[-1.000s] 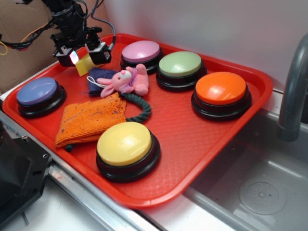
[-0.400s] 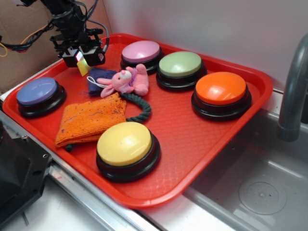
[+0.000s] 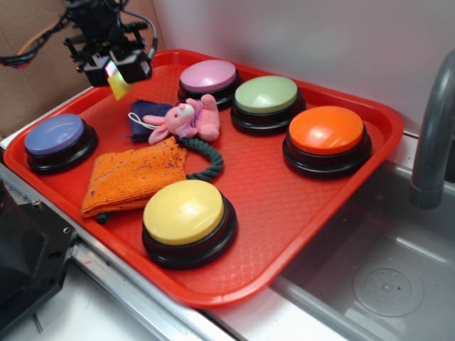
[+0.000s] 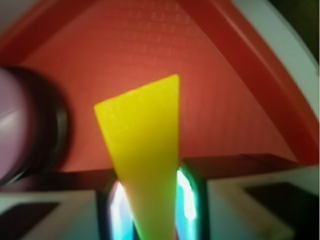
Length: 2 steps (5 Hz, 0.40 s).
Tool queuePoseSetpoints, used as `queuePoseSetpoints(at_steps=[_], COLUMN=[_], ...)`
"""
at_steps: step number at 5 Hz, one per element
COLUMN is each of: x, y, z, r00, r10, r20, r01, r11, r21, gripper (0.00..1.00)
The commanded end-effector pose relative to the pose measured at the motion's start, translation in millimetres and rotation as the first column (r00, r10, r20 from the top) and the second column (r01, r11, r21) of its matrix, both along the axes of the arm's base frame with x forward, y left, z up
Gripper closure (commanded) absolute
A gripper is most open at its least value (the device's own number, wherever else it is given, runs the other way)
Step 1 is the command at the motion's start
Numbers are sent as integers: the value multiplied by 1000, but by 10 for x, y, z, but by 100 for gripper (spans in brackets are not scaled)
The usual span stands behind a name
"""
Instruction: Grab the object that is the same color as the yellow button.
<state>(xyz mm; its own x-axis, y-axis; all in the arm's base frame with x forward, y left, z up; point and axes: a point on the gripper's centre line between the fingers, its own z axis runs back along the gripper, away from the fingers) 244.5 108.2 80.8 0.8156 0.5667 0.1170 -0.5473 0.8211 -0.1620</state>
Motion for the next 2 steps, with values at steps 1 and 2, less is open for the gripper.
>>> queuePoseSetpoints(at_steps=[1, 2], x=[-383, -634], y=[-362, -635], z=[625, 658], r00=[988, 970], r10=[-144, -238], r20=[48, 49], r01=[146, 240], r11=[989, 969], r21=[-33, -52], gripper=[100, 100])
